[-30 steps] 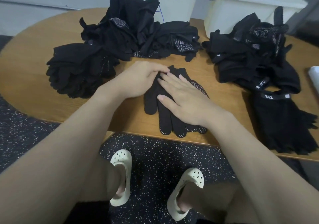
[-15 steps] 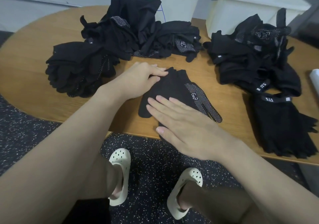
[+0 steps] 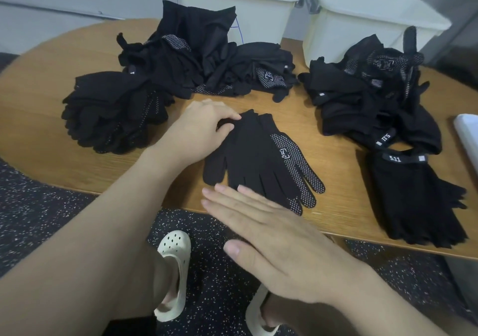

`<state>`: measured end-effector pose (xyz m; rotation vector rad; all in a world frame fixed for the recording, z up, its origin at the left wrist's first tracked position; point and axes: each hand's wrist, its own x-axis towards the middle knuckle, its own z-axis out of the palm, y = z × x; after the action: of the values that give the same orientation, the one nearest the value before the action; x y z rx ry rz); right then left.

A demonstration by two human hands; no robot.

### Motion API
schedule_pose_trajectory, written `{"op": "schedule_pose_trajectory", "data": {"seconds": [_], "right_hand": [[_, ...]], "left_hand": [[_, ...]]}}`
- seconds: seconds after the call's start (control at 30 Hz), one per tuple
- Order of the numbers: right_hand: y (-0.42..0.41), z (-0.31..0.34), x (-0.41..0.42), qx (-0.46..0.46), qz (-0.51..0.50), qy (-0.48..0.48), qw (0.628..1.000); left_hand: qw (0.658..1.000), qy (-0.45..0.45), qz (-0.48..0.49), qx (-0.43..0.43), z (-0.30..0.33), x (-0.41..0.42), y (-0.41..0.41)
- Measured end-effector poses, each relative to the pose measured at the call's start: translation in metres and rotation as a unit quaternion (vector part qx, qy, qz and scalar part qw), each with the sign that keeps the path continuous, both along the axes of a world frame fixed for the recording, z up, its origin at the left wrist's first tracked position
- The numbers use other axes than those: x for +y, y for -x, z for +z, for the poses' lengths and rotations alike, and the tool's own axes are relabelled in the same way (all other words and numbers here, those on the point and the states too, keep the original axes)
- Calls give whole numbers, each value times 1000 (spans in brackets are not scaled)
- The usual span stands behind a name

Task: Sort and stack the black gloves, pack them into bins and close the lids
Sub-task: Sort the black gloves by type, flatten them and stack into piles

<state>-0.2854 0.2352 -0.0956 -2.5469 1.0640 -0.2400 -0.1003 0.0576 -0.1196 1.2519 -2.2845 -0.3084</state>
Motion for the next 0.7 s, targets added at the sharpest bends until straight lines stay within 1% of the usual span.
{"op": "schedule_pose_trajectory", "data": {"seconds": [0.07, 0.13, 0.27, 0.33, 0.53, 0.7], "right_hand": [[5, 5, -12, -23, -48, 45, 998], [13, 6, -33, -34, -113, 75, 990], [30, -4, -78, -49, -216, 61, 973], [32, -9, -97, -66, -255, 67, 962], [25, -14, -139, -100, -334, 75, 934], [17, -10, -155, -135, -365, 37, 920]], "left_hand": [[999, -4, 23, 27, 0, 1, 0], [998, -20, 36, 37, 1, 1, -1], [992, -79, 69, 75, 6, 3, -5], [990, -89, 85, 76, 8, 3, -5], [990, -82, 85, 80, 9, 7, 0], [992, -55, 73, 87, 4, 9, 0]]}}
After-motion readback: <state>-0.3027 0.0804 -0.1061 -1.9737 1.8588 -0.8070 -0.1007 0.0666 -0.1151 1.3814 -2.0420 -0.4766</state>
